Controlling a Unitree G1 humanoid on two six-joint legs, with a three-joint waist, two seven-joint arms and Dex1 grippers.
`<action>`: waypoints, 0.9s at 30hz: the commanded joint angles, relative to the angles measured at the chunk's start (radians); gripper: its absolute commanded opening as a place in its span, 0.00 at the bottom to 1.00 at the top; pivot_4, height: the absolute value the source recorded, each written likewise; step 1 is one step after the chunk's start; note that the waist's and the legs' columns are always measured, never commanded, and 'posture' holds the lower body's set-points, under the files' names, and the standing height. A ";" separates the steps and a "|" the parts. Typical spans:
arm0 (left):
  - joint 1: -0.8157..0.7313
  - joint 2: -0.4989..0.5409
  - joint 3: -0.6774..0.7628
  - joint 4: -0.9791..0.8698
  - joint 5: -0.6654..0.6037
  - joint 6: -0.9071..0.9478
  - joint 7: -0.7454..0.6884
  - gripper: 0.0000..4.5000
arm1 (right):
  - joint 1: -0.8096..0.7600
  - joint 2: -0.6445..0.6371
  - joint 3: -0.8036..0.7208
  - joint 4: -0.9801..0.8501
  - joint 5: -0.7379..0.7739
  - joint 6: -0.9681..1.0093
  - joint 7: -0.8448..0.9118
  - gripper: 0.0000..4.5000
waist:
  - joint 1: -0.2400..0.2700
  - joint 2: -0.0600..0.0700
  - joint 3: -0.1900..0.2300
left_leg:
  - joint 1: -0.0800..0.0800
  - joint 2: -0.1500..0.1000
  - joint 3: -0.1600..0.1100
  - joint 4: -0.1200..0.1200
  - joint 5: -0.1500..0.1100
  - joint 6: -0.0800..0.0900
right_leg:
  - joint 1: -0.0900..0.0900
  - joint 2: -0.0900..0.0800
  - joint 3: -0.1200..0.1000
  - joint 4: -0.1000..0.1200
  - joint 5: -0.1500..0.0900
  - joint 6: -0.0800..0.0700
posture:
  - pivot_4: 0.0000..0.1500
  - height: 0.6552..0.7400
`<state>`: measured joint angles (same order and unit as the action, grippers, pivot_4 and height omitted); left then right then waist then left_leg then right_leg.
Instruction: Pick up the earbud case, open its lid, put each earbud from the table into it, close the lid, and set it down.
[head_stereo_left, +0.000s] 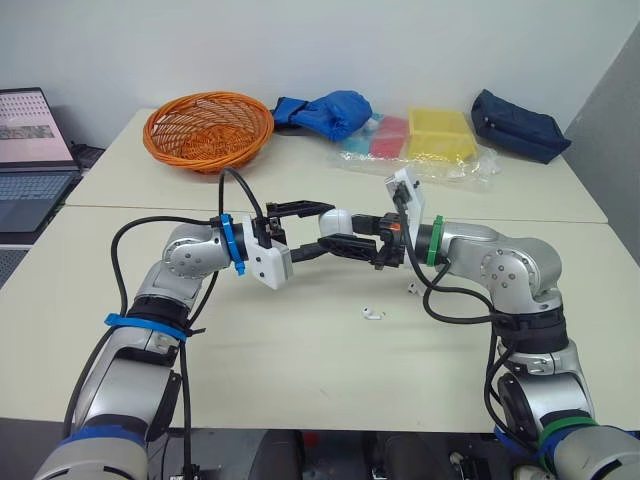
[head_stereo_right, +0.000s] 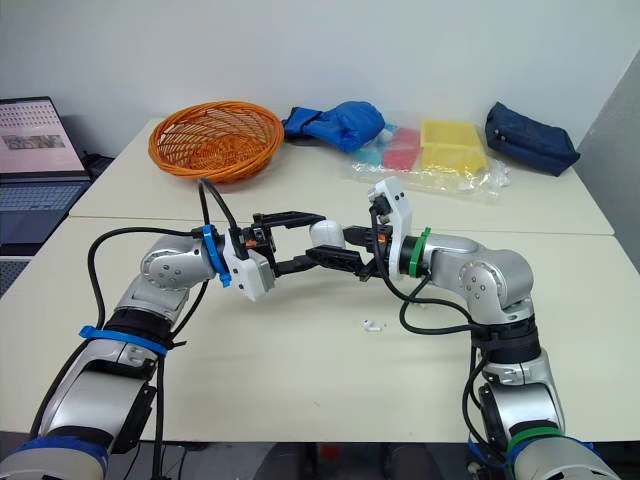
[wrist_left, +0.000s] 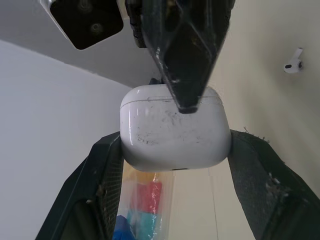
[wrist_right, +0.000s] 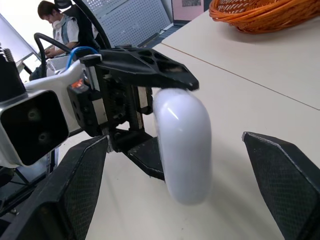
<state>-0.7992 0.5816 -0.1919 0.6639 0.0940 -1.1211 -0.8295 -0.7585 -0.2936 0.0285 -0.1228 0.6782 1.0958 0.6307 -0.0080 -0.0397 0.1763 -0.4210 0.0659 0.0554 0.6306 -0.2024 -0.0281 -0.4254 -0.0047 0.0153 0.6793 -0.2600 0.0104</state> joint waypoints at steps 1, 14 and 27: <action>-0.030 0.000 0.001 0.000 -0.009 -0.027 0.030 0.61 | -0.012 -0.013 0.016 -0.005 -0.015 -0.024 0.007 1.00 | 0.000 0.000 0.000 | 0.000 0.000 0.000 0.000 0.000 0.000 | 0.000 0.000 0.000 0.000 0.000 0.000 | 1.00 1.00; -0.058 -0.002 -0.012 0.054 0.001 -0.074 0.047 0.61 | -0.042 0.013 -0.015 0.040 -0.001 -0.014 -0.009 0.91 | 0.000 0.000 0.000 | 0.000 0.000 0.000 0.000 0.000 0.000 | 0.000 0.000 0.000 0.000 0.000 0.000 | 1.00 1.00; -0.073 -0.005 -0.025 0.075 0.002 -0.093 0.060 0.61 | -0.043 0.019 -0.032 0.037 0.015 -0.006 -0.024 0.18 | -0.001 0.000 0.000 | 0.000 0.000 0.000 0.000 0.000 0.000 | 0.000 0.000 0.000 0.000 0.000 0.000 | 1.00 1.00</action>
<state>-0.8421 0.5752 -0.2129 0.7563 0.1030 -1.1886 -0.7878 -0.7756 -0.2651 0.0254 -0.0642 0.6888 1.1044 0.6162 -0.0089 -0.0397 0.1762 -0.4210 0.0661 0.0555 0.6305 -0.2024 -0.0281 -0.4255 -0.0043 0.0152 0.6795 -0.2599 0.0102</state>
